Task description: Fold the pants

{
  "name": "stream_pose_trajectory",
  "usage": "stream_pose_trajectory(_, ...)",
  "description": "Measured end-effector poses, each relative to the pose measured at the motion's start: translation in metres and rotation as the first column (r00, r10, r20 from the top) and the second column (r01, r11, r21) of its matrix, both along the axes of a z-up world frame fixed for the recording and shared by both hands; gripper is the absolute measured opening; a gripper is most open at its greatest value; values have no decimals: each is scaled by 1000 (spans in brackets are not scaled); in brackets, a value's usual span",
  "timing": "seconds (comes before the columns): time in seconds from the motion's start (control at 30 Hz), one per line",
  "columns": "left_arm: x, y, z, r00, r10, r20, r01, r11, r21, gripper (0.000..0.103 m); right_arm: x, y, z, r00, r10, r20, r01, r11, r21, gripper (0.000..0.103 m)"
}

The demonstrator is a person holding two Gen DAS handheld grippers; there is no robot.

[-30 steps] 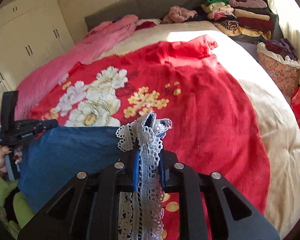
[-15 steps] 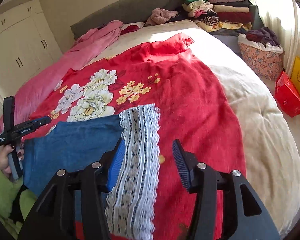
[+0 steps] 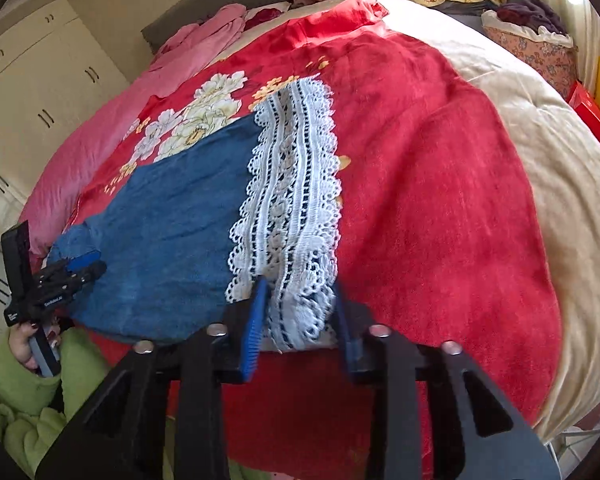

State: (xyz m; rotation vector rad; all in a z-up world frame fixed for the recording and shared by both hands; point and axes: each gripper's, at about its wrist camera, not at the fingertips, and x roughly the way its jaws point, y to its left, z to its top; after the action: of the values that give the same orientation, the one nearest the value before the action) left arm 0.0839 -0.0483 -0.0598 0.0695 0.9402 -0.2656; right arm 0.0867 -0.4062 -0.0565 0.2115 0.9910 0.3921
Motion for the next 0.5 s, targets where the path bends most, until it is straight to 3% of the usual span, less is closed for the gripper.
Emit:
stream_pose_trajectory(0.13,2,4,3,1000,14,-2,-14,1000,-9,46,-16,-4,16,999,-13,44,15,999,-47,12)
stream_pose_trajectory(0.23,2,7,1,1000,21,-7,-21,999,-27,46,-20,-1,3,1000,-25,17,27,989,-143,15)
stream_pose_trajectory(0.33,-1,9,1,1000,24,-5,-24,999,-40,46,-19,5,-5,999,-36,16,38,985,-170,19)
stream_pose_trajectory(0.37,-3,10,3,1000,27,-8,-27,998,-52,48,-19,5,-2,999,-41,16,43,985,-167,21)
stream_pose_trajectory(0.47,-14,26,17,998,66,9,-65,994,-85,70,-25,1,17,996,-61,71,75,976,-204,49)
stream_pose_trajectory(0.5,-17,31,22,997,79,24,-77,994,-84,70,-26,-2,24,993,-72,93,90,974,-208,51)
